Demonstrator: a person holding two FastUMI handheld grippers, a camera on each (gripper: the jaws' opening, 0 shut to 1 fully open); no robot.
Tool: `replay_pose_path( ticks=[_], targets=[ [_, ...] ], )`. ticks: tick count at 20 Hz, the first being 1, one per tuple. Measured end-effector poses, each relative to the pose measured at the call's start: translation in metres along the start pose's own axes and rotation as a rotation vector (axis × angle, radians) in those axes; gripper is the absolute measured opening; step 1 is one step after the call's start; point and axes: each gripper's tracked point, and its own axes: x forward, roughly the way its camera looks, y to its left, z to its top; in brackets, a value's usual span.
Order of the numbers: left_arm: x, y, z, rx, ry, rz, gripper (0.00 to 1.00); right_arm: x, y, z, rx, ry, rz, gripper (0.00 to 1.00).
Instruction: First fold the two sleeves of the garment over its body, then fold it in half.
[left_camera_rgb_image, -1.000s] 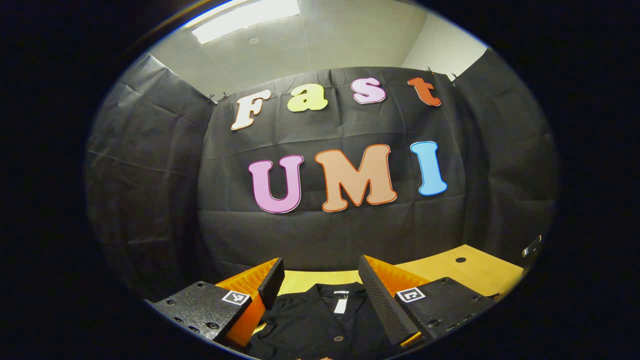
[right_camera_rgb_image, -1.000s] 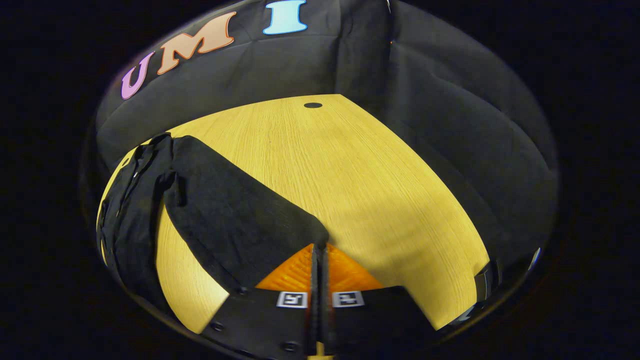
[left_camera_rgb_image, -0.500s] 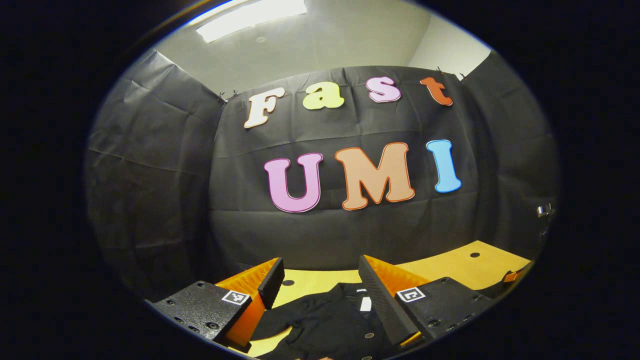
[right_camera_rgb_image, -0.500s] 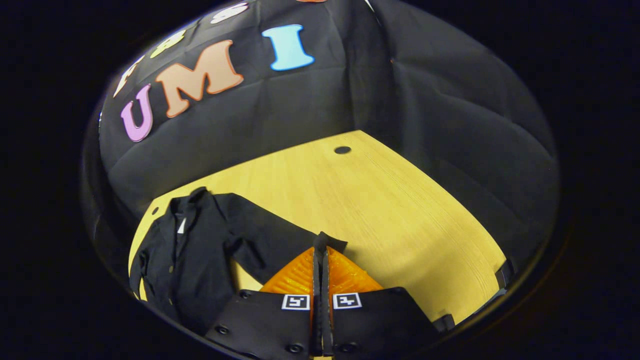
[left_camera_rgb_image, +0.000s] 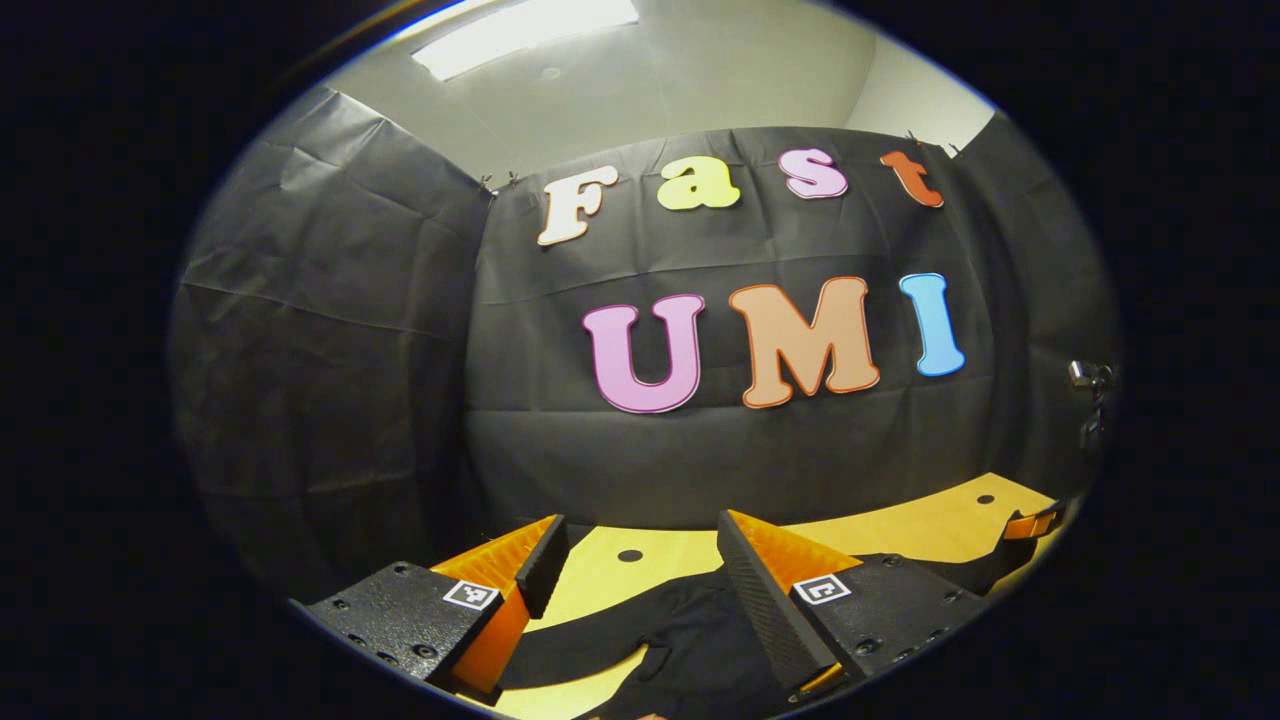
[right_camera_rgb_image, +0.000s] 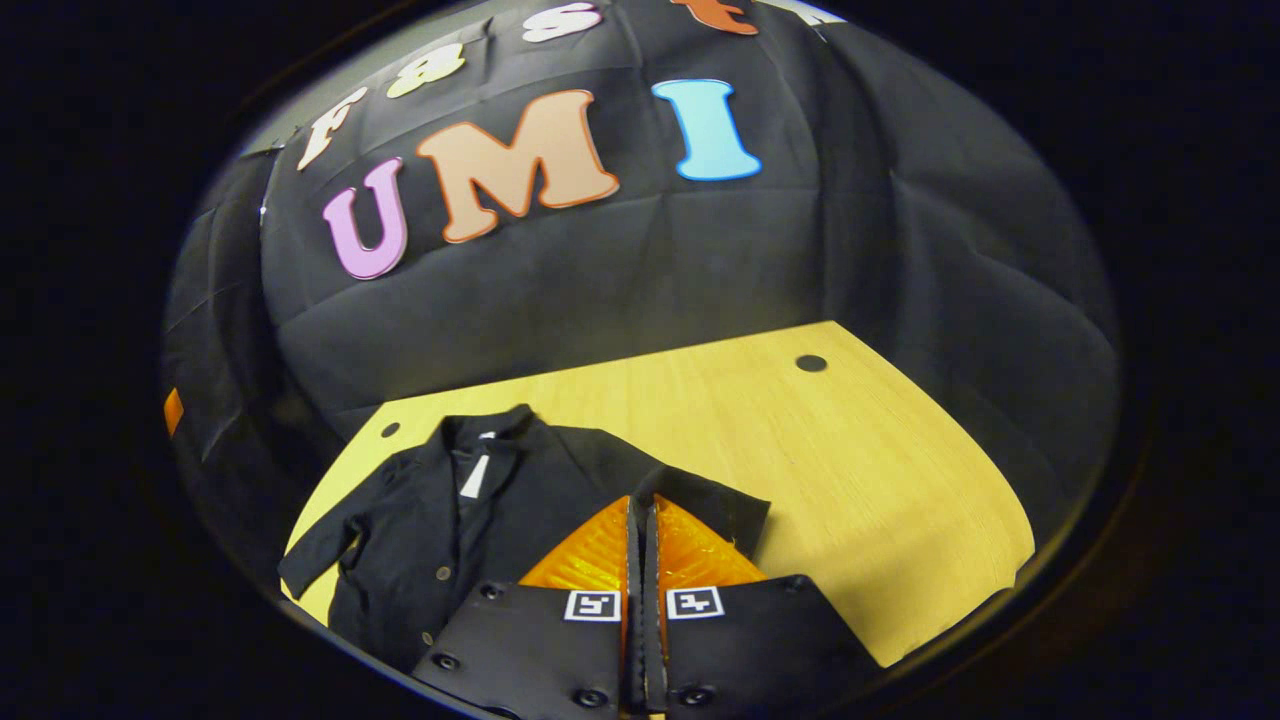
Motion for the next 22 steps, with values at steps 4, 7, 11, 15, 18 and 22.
replay_pose_path(
  ticks=[4,7,11,15,18,22],
  targets=[
    [-0.006,0.034,-0.006,0.001,0.008,0.042,0.95,0.004,0.055,0.014,-0.055,-0.023,0.069,0.02],
    [-0.011,0.061,-0.013,-0.005,0.012,0.075,0.95,0.009,0.095,0.013,-0.082,-0.020,0.113,0.03],
    [-0.017,0.096,-0.025,-0.005,0.027,0.115,0.95,0.014,0.146,0.013,-0.126,-0.019,0.162,0.03],
    [-0.020,0.125,-0.042,-0.001,0.051,0.143,0.95,0.029,0.197,0.002,-0.169,-0.002,0.204,0.03],
    [-0.020,0.149,-0.056,0.003,0.076,0.161,0.91,0.044,0.232,-0.010,-0.200,0.021,0.224,0.02],
    [-0.021,0.176,-0.076,0.013,0.113,0.190,0.91,0.062,0.274,-0.023,-0.220,0.042,0.251,0.03]
  ],
)
